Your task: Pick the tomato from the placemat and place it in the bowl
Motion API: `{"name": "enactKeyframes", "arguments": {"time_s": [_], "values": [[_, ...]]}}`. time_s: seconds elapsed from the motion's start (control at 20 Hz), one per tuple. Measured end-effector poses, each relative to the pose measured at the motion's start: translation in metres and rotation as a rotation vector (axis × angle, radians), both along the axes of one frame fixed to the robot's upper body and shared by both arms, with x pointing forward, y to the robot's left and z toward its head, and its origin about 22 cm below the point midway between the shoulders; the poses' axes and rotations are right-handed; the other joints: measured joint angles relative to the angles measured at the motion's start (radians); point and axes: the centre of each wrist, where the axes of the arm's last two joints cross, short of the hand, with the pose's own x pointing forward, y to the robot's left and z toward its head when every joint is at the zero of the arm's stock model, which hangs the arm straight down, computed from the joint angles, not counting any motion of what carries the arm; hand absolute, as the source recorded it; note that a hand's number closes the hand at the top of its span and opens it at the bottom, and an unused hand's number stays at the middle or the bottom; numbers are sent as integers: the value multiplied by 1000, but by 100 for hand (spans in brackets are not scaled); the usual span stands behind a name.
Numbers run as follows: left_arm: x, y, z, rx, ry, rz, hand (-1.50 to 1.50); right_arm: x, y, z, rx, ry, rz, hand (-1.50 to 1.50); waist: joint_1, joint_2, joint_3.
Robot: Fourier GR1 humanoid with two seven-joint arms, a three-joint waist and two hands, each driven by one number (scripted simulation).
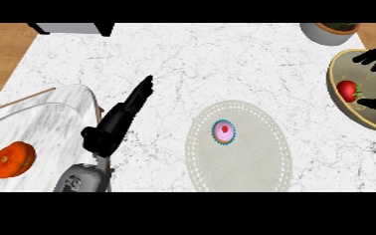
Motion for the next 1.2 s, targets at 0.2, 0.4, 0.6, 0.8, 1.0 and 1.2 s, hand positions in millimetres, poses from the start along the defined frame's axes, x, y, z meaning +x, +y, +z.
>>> {"name": "enactKeyframes", "arguments": {"time_s": [0.2,0.4,0.6,0.8,1.0,1.2], "values": [[0,7,2,3,-1,5,0,9,-10,6,82,-36,25,-150,-3,-1,0],[-2,11,3,0,-3,5,0,12,-19,12,210,-106,-21,-150,-6,-2,0],[0,9,4,2,-6,4,0,10,-34,25,365,-166,-117,-150,-7,0,0],[2,10,7,-2,-12,6,0,-10,-63,34,484,-172,-202,-150,-4,3,1],[2,8,9,-5,-18,-1,0,-35,-92,41,563,-195,-279,-150,3,9,4],[3,10,11,-5,-16,1,0,-66,-118,43,617,-234,-328,-150,2,14,7]]}}
